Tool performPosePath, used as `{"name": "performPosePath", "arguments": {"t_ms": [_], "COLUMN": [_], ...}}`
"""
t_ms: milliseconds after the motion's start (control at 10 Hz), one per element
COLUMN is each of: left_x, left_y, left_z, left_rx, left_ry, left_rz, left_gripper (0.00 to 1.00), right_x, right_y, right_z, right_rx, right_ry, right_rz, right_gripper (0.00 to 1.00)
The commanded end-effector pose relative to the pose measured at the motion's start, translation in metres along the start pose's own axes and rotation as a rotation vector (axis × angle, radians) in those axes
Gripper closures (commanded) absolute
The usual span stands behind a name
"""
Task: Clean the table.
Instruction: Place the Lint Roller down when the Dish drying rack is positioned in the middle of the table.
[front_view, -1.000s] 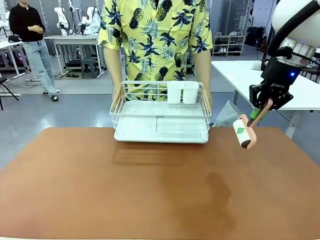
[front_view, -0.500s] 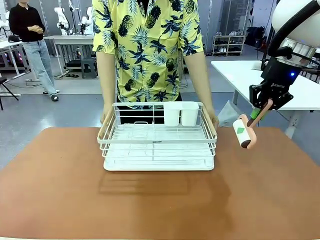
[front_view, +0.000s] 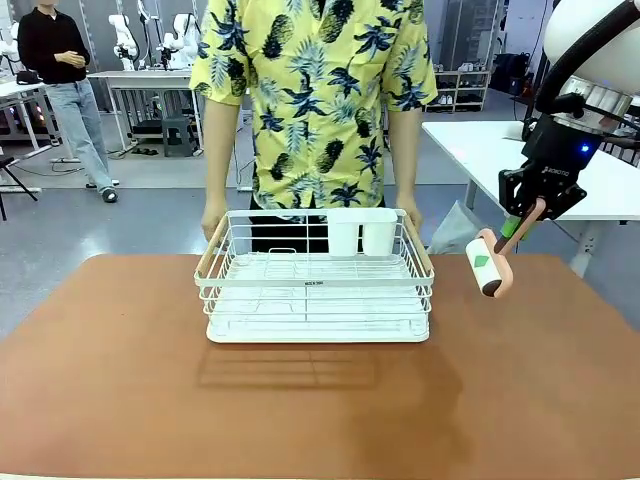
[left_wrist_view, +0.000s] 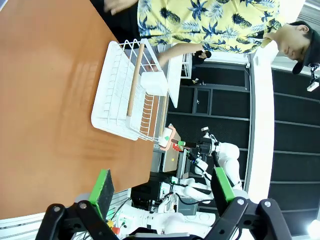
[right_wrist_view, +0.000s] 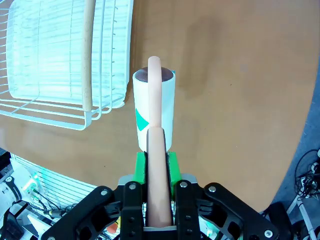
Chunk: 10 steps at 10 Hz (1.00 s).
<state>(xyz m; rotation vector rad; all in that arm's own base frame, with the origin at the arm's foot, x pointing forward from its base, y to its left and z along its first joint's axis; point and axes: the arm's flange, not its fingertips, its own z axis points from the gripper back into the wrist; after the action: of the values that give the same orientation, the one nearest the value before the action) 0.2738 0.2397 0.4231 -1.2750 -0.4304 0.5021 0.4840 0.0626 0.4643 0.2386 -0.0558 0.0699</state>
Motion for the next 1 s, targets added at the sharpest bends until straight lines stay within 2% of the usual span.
{"name": "performPosePath", "arguments": {"t_ms": [0,800,900], "left_x": [-0.002,-0.002,-0.002], "left_y": [0.001,0.001,0.001], "left_z": [0.004,0.004,0.004], "left_rx": [-0.011,-0.011,-0.011], "left_ry": [0.009,0.009,0.009], "left_rz": [-0.015,-0.015,-0.015], "left_gripper": [0.0,0.0,0.0], "right_x": [-0.002,0.0,0.014], "right_y": [0.002,0.0,0.001], "right_z": [0.003,0.0,0.006], "right_rx": [0.0,0.0,0.077], "right_ry": [-0.003,0.0,-0.107], "right_rz": [-0.009,0.0,-0.266], "right_gripper": [0.79,0.79,0.79]}}
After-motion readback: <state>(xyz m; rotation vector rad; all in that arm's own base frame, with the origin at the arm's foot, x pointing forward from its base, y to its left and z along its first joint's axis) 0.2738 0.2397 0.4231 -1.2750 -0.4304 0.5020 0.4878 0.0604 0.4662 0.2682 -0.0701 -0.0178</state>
